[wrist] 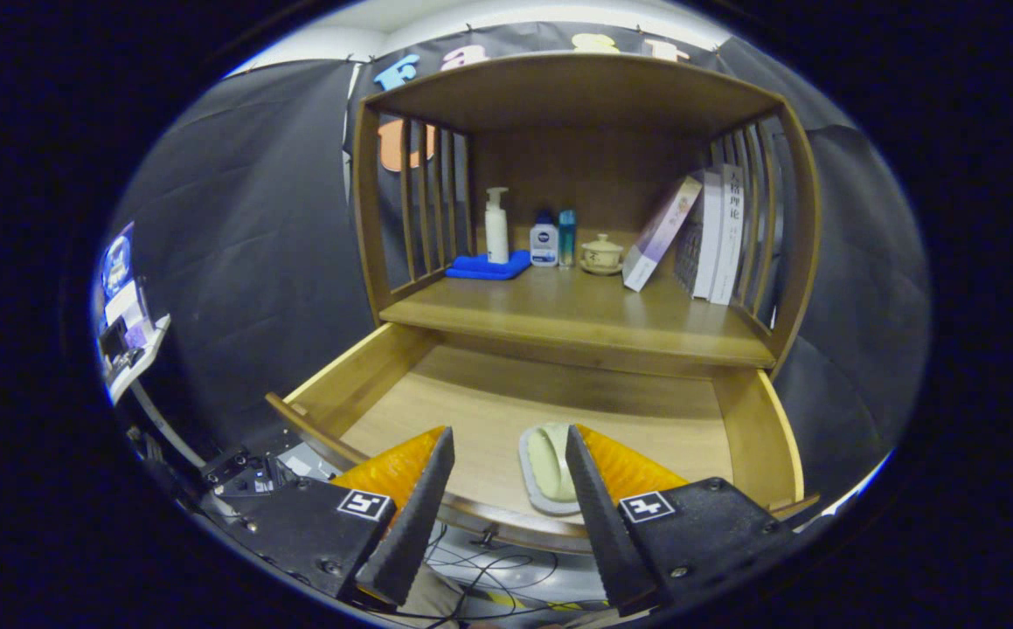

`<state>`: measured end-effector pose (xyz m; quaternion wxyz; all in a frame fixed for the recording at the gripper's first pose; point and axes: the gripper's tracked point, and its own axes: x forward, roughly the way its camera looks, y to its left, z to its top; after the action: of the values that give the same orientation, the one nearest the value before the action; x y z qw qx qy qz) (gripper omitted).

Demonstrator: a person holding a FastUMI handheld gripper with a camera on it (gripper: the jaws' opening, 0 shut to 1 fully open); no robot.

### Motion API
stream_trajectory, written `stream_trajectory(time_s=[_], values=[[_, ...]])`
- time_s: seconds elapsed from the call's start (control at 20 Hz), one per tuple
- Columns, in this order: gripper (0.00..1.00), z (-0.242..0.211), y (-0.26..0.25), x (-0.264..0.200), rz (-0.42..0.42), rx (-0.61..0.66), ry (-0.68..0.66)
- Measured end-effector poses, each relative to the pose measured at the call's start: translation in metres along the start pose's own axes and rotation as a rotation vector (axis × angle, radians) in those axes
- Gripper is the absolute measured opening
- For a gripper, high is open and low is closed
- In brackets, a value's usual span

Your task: Pull open the drawer, take out the items inside it, and place them on the countertop above the cabinet.

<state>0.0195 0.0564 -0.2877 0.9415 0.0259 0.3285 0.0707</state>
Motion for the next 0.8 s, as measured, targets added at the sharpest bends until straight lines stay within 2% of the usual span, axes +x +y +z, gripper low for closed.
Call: stream_trajectory(time_s=[0.3,0.6,0.8], values=[[0.83,-0.006,-0.025,0.039,-0.038,-0.018,0.135],[0.83,-0.045,-0.035,0.071,-0.038,-0.026,0.362],[0.76,-0.063,-0.044,0.088,-0.057,-0.030,0.438]])
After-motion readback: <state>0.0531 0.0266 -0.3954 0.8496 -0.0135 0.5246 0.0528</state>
